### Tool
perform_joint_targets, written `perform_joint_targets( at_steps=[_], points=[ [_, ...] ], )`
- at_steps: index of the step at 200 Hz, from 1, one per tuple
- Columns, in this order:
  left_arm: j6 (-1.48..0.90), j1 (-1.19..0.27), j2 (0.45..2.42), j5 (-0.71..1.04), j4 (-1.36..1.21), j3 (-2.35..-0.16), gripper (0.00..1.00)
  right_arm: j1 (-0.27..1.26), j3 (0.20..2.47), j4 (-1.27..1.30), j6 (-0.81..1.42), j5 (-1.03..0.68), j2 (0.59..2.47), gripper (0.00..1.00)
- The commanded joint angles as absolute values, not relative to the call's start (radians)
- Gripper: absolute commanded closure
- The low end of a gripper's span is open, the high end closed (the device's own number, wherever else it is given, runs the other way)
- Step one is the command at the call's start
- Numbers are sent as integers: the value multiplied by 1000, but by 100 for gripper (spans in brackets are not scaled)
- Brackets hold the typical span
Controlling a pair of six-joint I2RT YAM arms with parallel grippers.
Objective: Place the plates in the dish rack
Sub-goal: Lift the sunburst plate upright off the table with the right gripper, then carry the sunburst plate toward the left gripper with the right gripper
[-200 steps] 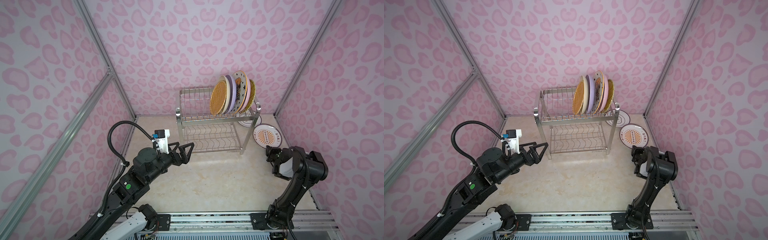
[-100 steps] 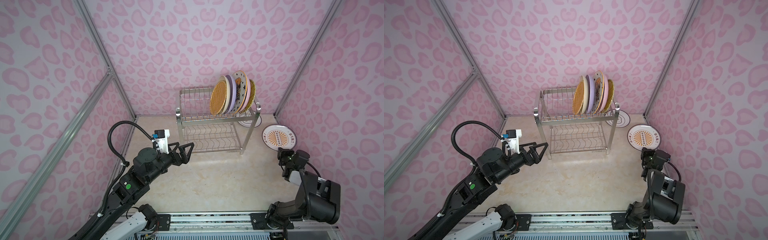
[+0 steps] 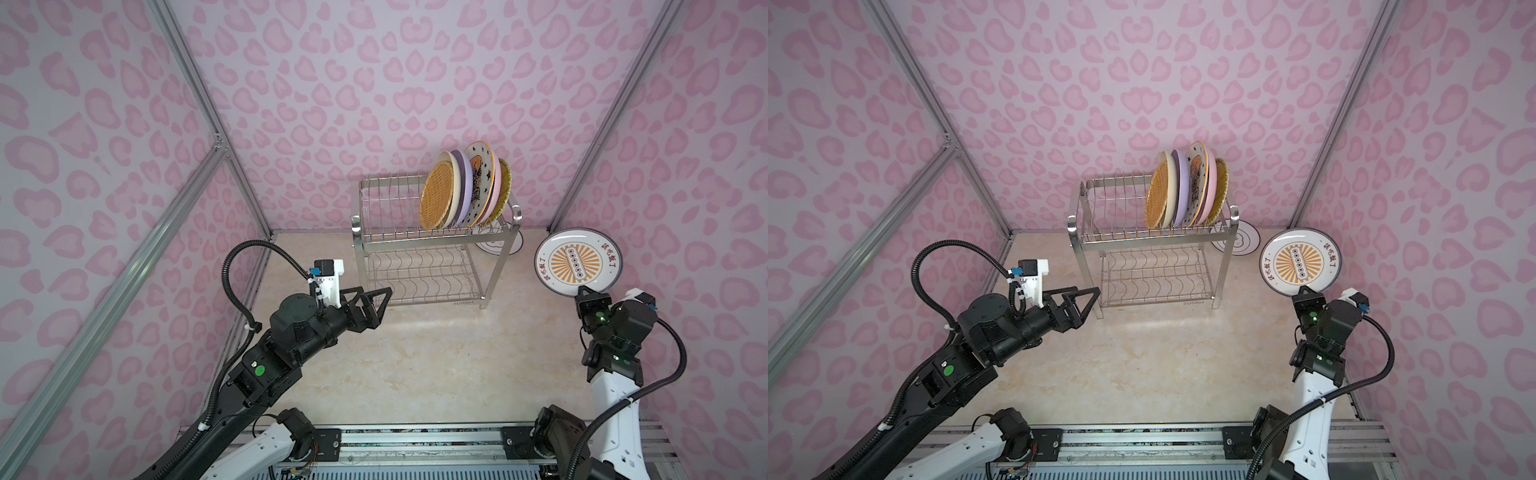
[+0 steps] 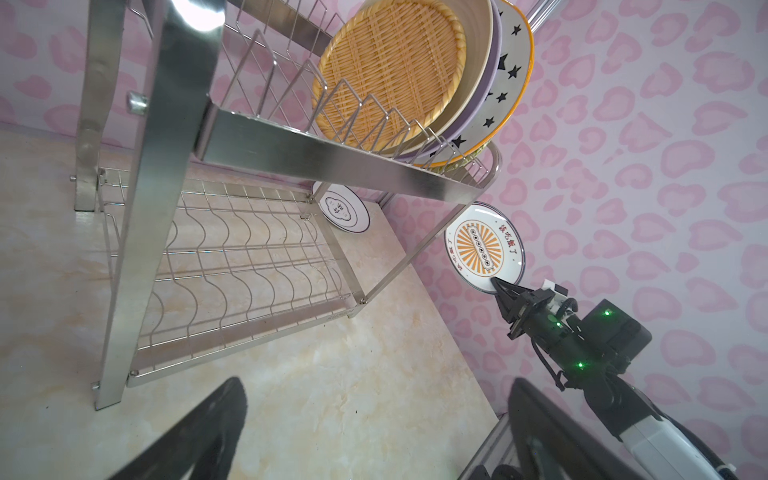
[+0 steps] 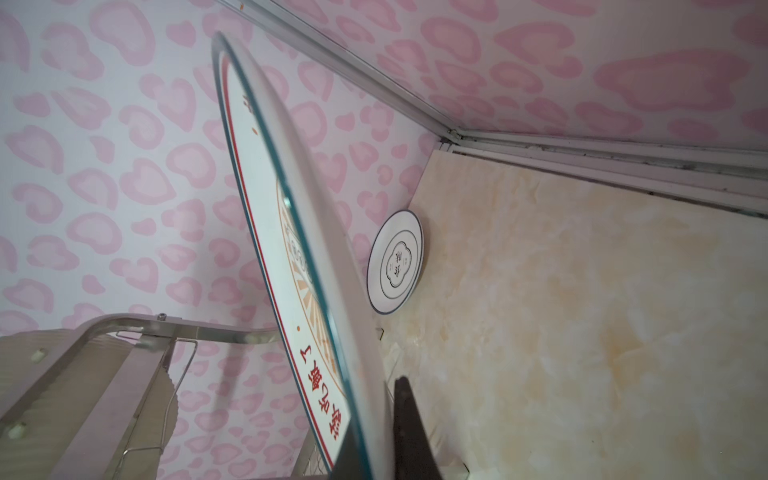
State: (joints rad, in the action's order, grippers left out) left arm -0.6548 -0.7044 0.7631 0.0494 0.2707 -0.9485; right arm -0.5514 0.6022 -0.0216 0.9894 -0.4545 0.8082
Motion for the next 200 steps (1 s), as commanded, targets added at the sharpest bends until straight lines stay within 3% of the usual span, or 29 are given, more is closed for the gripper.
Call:
perform_joint_targets(
  at_steps=[1,26,50,71,121,200],
  points=[
    [-670,-703,768,76,242,-957,0,-550,674,-83,914,-471,803,100],
    [-678,-704,780,86,235,-960,0,-552,807,-137,893,-444,809,100],
    [-683,-704,804,102,225,-972,0,-571,817,23,1048,-474,847,100],
    [-678,-704,826,118,223,-990,0,-560,889,13,1066,-458,869,100],
    [-665,-704,813,129,230,-993,0,-519,1035,-36,941,-399,847,100],
    [-670,-704,822,138,222,-997,0,-273,1159,-203,614,-192,680,100]
  ],
)
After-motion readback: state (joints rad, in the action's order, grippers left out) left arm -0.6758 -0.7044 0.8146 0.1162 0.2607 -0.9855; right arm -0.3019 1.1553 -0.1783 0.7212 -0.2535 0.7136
